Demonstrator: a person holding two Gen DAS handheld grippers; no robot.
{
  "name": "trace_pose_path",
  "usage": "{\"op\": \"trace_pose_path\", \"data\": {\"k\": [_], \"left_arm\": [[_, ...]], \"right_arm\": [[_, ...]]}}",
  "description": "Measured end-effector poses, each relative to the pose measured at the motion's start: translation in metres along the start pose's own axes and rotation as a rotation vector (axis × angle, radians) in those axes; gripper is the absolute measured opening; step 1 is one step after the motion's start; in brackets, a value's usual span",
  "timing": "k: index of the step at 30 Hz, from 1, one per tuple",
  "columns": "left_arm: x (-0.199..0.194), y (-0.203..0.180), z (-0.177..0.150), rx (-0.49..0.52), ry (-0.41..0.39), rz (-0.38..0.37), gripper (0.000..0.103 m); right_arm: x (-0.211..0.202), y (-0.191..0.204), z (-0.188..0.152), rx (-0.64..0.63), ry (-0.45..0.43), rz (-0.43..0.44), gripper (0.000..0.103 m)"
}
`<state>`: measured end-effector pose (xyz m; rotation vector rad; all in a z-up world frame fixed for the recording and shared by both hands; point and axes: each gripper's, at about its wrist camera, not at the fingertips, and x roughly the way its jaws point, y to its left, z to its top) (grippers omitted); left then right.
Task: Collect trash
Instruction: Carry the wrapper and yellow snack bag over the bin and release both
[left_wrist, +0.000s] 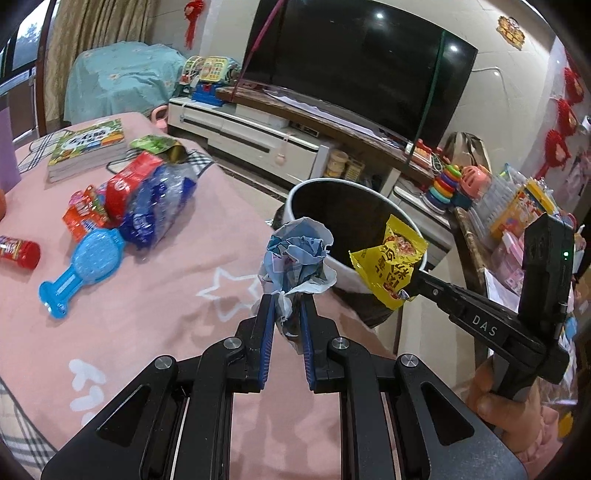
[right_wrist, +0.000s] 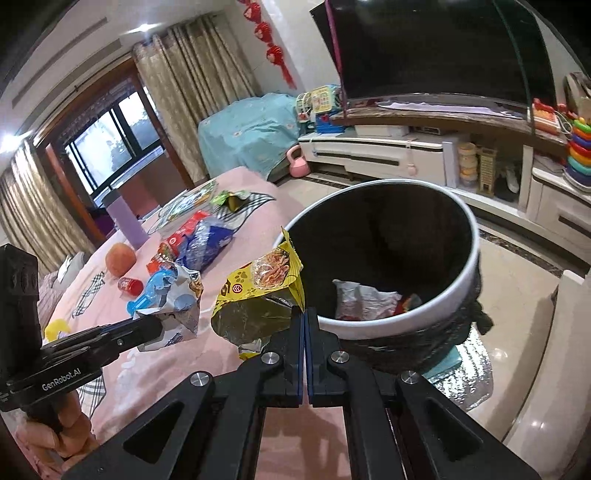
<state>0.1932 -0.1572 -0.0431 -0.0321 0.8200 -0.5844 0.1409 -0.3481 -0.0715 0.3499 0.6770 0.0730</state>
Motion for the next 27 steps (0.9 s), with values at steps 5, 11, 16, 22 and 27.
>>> {"op": "trace_pose_path", "data": {"k": [5, 11, 16, 22, 27], "left_arm": [[0.007, -0.016, 0.008, 0.03, 0.002, -0.012, 0.013], [0.016, -0.03, 0.016, 0.062, 0.013, -0.022, 0.013], [0.027, -0.042, 0.023, 0.079, 0.027, -0.024, 0.013], [0.036, -0.052, 0.03, 0.103, 0.034, -0.022, 0.014], [0.048, -0.06, 0.038, 0.12, 0.048, -0.019, 0.014]], "right_arm": [[-0.005, -0.013, 0.003, 0.018, -0.012, -0.017, 0.0], [-0.01, -0.028, 0.007, 0.037, -0.023, -0.042, 0.0], [-0.01, -0.041, 0.012, 0.052, -0.024, -0.061, 0.0], [-0.009, -0.054, 0.018, 0.057, -0.024, -0.078, 0.0], [-0.006, -0.062, 0.025, 0.06, -0.023, -0.09, 0.0]]}}
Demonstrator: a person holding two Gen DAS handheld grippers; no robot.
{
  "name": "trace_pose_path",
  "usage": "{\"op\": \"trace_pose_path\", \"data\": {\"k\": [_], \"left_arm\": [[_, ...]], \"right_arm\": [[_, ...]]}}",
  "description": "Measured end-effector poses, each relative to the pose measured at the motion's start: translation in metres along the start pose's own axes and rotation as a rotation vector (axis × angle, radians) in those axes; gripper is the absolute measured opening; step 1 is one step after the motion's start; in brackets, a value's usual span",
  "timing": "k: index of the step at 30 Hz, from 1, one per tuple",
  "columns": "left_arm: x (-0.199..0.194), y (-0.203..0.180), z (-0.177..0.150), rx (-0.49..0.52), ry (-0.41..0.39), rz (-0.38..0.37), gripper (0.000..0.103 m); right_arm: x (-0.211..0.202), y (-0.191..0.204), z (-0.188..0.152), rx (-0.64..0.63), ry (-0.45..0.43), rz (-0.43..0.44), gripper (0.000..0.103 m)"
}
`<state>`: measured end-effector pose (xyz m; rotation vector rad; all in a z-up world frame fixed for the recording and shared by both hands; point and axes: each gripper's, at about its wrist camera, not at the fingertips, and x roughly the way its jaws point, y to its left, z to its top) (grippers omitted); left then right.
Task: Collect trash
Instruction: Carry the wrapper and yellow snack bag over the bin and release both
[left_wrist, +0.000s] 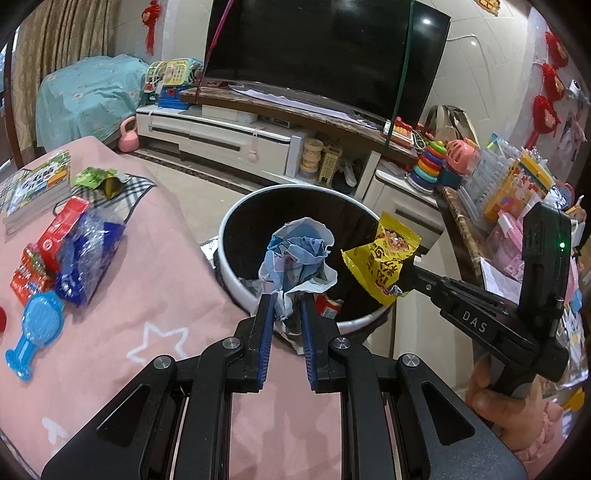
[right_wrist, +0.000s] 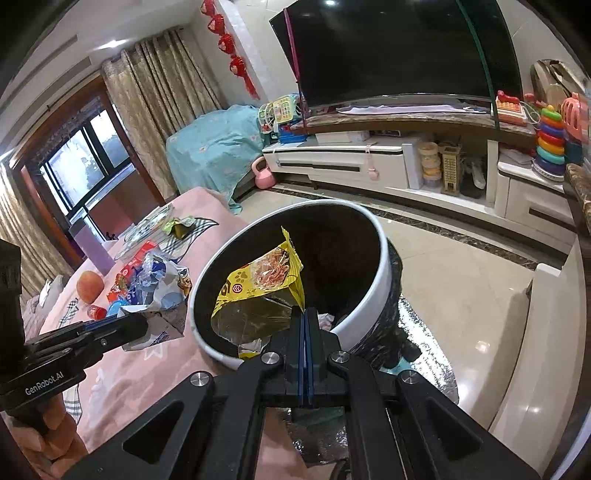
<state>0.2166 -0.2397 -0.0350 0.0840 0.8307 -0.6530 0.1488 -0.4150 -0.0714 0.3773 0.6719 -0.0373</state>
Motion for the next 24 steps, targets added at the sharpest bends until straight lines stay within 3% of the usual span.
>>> {"op": "trace_pose_path", "data": {"k": [11, 18, 21, 24], "left_arm": [[0.031, -0.006, 0.018, 0.009, 0.04, 0.001, 0.016], [0.036, -0.007, 0.017, 0.011, 0.033, 0.015, 0.045], [0.034, -0.005, 0.014, 0.006, 0.032, 0.019, 0.049], [0.03, 0.0, 0.005, -0.008, 0.039, 0.022, 0.052]], "right_arm": [[0.015, -0.012, 0.016, -0.007, 0.028, -0.028, 0.005], [0.02, -0.018, 0.021, 0.002, 0.041, -0.034, 0.008], [0.019, -0.019, 0.021, 0.007, 0.039, -0.019, 0.018], [0.016, -0.015, 0.021, 0.006, 0.026, -0.002, 0.038]]}}
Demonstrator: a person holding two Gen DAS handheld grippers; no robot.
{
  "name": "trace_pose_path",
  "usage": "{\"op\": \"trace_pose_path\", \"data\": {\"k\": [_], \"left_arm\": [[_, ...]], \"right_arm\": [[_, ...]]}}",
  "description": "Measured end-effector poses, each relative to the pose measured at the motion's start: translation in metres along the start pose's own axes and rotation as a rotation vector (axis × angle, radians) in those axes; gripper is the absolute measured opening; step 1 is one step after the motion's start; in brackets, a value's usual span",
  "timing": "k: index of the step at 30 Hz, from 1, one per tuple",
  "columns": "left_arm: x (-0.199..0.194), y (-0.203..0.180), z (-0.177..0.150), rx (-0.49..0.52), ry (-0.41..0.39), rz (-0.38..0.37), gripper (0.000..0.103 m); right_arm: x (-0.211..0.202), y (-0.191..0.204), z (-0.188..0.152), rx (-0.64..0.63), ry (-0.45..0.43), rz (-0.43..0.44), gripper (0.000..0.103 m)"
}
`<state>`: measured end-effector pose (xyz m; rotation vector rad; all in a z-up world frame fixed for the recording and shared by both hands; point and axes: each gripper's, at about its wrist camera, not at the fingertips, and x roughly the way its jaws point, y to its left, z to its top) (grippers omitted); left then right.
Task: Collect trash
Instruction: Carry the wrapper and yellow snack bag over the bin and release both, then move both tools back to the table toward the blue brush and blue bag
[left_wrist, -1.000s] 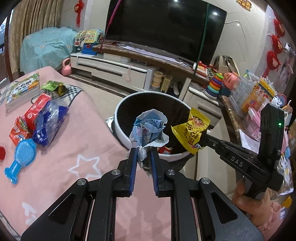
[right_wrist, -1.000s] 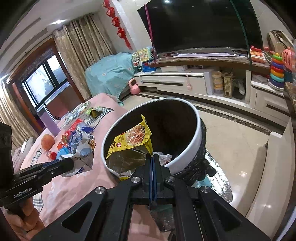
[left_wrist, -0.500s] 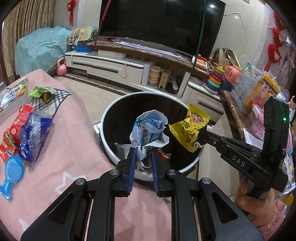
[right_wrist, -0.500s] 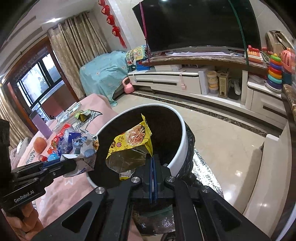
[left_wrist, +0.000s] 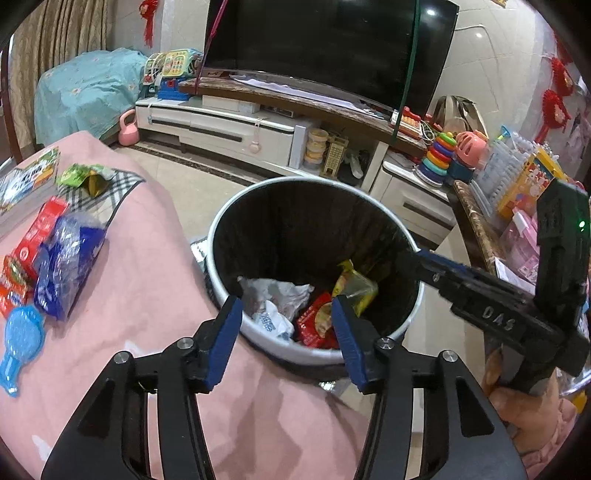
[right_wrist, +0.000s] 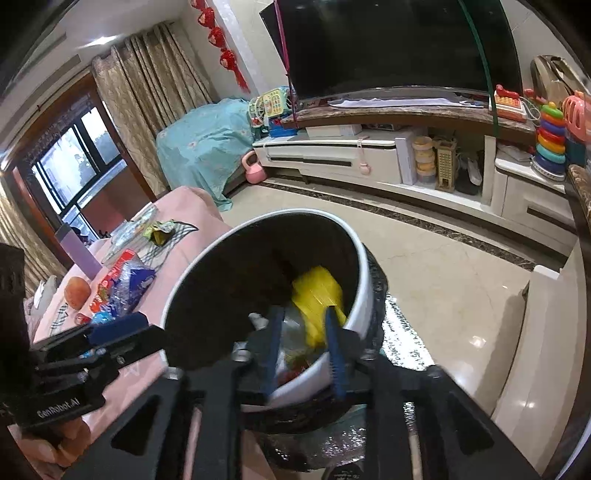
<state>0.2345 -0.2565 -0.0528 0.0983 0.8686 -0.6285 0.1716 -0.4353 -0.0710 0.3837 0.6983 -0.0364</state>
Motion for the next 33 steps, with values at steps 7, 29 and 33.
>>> {"op": "trace_pose_path", "data": {"k": [7, 29, 33], "left_arm": [[-0.015, 0.026, -0.021, -0.057, 0.004, 0.019, 0.057], [-0.088, 0.14, -0.096, -0.308, -0.049, 0.172, 0.058], [-0.094, 0.156, -0.107, -0.345, -0.051, 0.191, 0.058]], "right_arm": [[-0.008, 0.013, -0.005, -0.007, -0.021, 0.019, 0.062], [-0.001, 0.111, -0.037, -0.084, 0.019, 0.162, 0.088], [0.008, 0.132, -0.044, -0.098, 0.053, 0.185, 0.089]]}}
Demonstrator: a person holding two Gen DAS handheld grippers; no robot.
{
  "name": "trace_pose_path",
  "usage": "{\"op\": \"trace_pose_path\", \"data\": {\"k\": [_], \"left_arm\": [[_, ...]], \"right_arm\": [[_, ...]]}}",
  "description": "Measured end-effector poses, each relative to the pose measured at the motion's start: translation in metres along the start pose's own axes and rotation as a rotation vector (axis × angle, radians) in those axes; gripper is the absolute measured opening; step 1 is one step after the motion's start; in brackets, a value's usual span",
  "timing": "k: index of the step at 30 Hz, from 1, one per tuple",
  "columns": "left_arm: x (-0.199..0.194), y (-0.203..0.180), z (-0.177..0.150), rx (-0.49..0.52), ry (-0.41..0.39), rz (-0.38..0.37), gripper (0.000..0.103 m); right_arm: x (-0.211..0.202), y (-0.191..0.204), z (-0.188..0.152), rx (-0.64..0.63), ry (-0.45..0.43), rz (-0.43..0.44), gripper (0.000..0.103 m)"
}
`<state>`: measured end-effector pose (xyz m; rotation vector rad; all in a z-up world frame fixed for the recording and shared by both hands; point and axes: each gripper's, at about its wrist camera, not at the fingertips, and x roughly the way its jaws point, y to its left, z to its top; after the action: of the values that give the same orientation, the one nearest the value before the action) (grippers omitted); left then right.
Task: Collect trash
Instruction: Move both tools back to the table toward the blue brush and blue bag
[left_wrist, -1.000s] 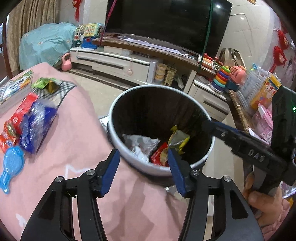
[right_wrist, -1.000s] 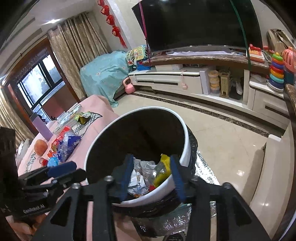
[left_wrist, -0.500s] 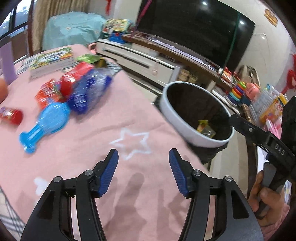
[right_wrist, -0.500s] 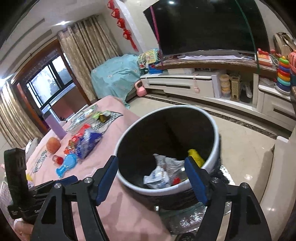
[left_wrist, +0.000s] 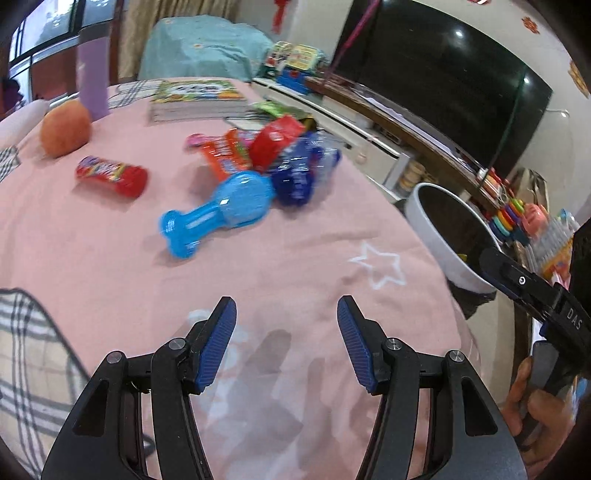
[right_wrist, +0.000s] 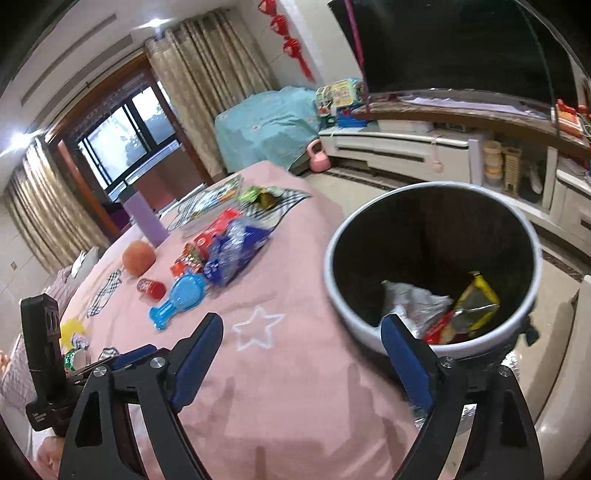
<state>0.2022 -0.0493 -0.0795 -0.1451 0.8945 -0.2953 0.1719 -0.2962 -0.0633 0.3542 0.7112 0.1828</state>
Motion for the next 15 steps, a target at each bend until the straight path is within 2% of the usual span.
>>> {"op": "trace_pose_path", "data": {"k": [9, 15], "left_arm": [[-0.006, 0.033, -0.003, -0.036, -0.012, 0.038, 0.058], [-0.004, 0.049, -0.004, -0.036, -0.004, 0.057, 0.058]], "right_arm": [[0.028, 0.033, -0.011, -0.036, 0.069, 0.04, 0.089], [0.043, 0.048, -0.013, -0.072, 0.068, 0.01, 0.09]]}}
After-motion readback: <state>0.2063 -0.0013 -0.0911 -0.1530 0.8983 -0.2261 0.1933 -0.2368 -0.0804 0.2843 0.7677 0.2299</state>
